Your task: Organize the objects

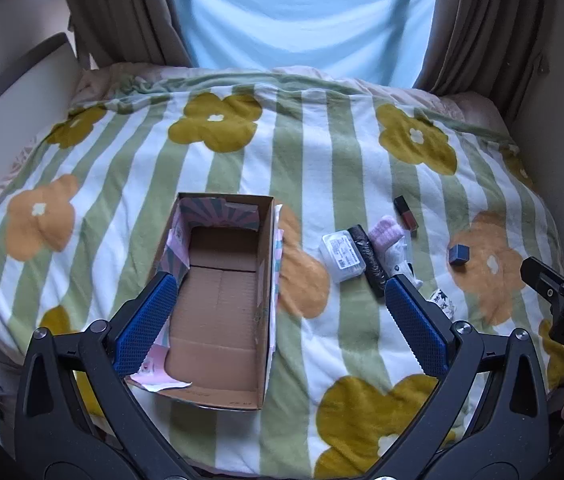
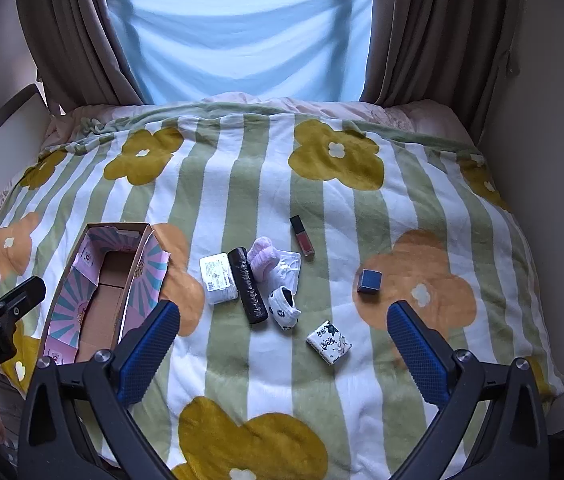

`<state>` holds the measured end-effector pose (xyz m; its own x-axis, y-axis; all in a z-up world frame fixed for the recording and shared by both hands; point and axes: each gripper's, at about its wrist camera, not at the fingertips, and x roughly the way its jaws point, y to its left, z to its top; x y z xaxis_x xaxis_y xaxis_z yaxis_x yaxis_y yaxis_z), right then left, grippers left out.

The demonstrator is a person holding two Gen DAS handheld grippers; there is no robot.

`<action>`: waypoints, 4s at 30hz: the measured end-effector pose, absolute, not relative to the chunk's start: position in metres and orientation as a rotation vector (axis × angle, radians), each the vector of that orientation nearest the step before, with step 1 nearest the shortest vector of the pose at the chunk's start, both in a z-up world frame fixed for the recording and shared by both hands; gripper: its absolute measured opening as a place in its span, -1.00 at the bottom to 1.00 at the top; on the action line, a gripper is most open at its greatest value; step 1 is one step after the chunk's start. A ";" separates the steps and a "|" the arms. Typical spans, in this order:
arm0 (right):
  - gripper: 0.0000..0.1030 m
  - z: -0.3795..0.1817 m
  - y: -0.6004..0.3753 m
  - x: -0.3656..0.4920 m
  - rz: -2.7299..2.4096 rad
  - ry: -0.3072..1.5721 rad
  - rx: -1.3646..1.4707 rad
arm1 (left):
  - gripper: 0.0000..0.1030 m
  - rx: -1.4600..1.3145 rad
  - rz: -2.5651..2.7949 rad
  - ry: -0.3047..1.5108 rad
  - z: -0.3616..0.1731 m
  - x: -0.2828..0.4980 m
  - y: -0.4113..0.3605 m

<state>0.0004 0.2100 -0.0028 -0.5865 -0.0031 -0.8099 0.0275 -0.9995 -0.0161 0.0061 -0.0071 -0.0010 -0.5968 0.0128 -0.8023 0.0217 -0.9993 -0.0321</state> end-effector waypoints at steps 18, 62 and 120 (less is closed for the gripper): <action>0.99 -0.003 0.219 0.000 -2.794 0.025 1.437 | 1.00 1.399 -2.825 0.006 0.000 0.006 0.004; 0.99 -0.007 0.203 0.002 -2.780 0.048 1.456 | 1.00 1.472 -2.793 0.090 -0.013 0.000 -0.009; 0.99 -0.036 0.249 -0.035 -2.716 0.043 1.585 | 1.00 1.708 -2.697 0.180 -0.063 -0.038 0.030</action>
